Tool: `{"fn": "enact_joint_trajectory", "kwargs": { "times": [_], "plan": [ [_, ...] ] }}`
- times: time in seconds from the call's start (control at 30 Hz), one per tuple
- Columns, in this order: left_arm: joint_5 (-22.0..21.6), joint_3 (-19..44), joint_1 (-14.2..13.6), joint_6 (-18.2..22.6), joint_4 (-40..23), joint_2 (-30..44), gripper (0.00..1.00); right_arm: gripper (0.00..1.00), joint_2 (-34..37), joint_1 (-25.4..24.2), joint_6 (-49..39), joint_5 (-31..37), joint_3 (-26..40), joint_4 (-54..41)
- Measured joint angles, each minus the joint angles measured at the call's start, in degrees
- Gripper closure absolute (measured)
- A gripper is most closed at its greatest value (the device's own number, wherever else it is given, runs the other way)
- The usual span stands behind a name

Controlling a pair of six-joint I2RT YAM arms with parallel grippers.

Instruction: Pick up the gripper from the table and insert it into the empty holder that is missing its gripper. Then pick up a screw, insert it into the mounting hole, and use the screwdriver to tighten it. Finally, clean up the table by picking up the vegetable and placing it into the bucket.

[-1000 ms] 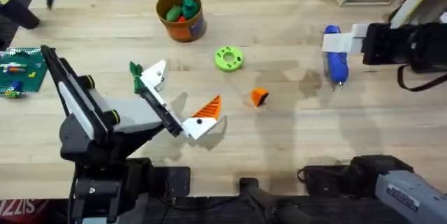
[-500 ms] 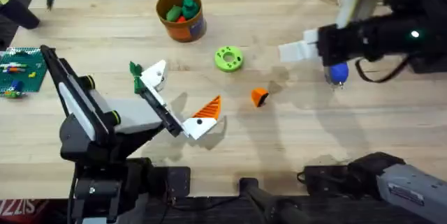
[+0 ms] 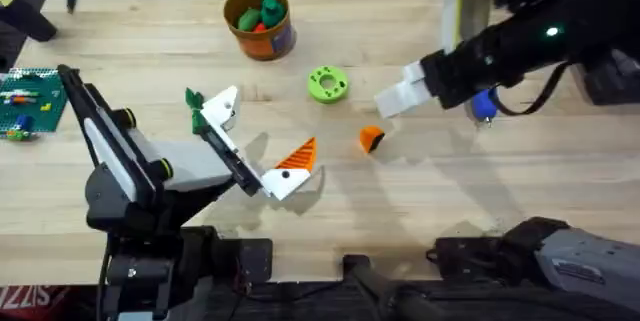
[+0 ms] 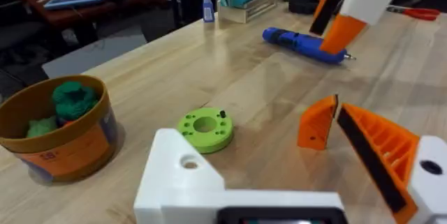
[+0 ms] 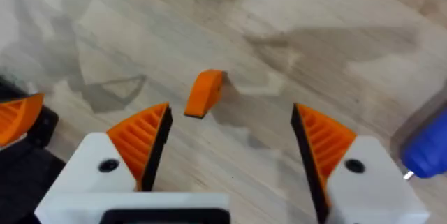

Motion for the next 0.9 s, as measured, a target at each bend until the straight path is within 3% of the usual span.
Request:
{"fn": "enact_joint_trajectory", "kwargs": {
  "times": [0.47,0.9],
  "plan": [
    [0.0,0.0,0.0,0.1,0.0,0.0,0.015,0.007,8.7,13.2,5.5,3.3,0.0,-1.5],
    [0.0,0.0,0.0,0.1,0.0,0.0,0.015,0.008,13.3,15.0,9.4,6.8,-0.9,0.2]
  ]
}}
